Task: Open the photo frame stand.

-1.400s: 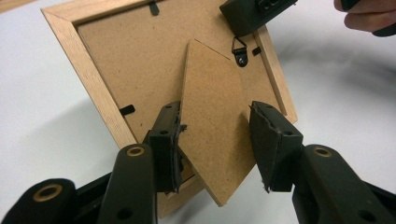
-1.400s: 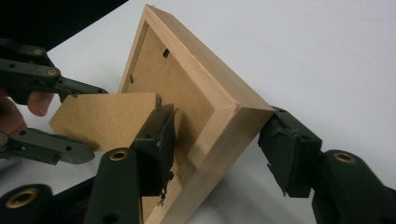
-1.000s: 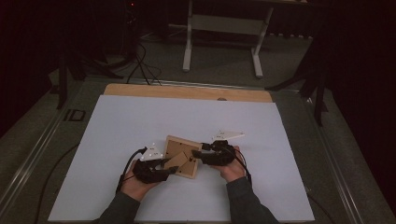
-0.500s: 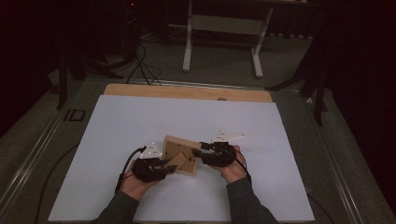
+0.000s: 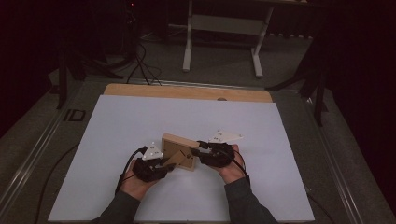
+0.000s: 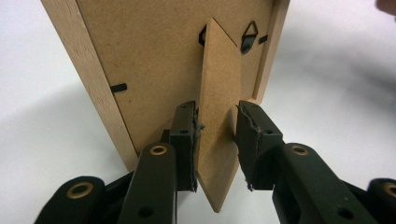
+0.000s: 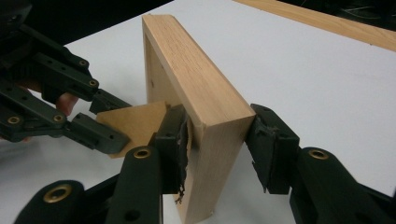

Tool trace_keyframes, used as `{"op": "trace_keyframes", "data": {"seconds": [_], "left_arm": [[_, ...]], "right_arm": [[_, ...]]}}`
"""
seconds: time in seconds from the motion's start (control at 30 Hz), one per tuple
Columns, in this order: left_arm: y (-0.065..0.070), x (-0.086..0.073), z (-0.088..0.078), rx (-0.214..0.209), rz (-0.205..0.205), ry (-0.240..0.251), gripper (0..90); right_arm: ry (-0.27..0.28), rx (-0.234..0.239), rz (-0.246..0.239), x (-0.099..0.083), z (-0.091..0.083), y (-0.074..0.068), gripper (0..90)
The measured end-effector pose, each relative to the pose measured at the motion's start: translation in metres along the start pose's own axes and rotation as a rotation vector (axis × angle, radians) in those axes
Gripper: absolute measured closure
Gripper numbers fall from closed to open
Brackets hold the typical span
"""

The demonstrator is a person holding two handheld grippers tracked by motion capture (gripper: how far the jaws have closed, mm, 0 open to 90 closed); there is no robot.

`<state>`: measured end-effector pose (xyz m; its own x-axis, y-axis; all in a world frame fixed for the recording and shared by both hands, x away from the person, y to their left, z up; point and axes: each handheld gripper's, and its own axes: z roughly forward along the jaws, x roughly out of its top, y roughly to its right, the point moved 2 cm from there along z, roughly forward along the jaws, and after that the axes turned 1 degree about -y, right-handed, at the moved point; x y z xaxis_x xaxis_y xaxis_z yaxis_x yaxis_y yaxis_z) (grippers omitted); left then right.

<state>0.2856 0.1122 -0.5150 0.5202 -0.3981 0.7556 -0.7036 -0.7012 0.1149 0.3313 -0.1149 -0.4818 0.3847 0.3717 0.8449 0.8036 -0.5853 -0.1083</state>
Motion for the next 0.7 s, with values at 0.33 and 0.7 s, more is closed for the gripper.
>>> {"op": "trace_keyframes", "data": {"seconds": [0.33,0.7], "left_arm": [[-0.005,-0.002,0.003,0.030,-0.027,0.001,68.8],[-0.008,-0.005,0.007,0.070,-0.017,-0.004,68.2]], "right_arm": [[0.001,-0.015,-0.030,0.002,0.002,-0.006,57.5],[-0.004,-0.031,-0.072,0.003,0.004,-0.012,56.8]]}}
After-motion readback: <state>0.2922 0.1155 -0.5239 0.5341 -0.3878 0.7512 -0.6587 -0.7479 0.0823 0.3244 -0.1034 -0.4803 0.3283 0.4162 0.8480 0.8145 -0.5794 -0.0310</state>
